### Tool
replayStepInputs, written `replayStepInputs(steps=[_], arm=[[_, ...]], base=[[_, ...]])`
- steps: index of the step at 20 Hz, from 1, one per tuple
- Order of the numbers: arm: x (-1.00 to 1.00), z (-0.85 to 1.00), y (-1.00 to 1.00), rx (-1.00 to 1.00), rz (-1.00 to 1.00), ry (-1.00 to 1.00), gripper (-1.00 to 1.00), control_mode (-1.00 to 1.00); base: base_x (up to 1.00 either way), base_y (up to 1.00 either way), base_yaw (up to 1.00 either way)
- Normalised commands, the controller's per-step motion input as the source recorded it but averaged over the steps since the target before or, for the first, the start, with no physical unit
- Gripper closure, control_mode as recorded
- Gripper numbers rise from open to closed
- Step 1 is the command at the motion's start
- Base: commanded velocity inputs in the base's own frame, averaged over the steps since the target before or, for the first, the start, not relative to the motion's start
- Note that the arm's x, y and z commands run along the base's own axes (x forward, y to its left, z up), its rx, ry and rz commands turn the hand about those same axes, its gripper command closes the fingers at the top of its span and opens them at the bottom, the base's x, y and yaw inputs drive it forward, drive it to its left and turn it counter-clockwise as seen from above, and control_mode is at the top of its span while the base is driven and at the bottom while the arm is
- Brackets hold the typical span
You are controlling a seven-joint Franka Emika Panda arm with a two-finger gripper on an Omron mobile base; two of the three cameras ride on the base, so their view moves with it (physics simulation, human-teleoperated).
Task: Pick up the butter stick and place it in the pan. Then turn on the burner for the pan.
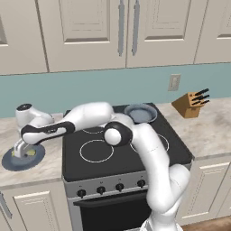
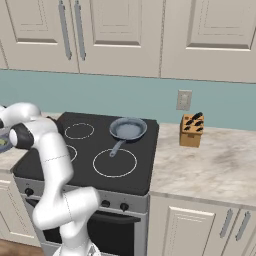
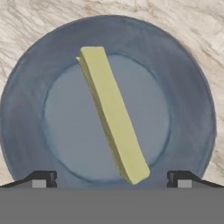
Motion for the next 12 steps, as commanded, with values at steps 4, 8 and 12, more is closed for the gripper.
replayStepInputs(steps=[4, 8, 12], arm=[[0.16, -0.1, 0.11, 0.0, 0.02, 0.05, -1.0, -1.0], [0.14, -0.13, 0.08, 0.0, 0.02, 0.04, -1.0, -1.0], [0.13, -0.17, 0.09, 0.0, 0.02, 0.03, -1.0, -1.0]], base=[[0.0, 0.0, 0.0], [0.0, 0.0, 0.0], [0.0, 0.0, 0.0]])
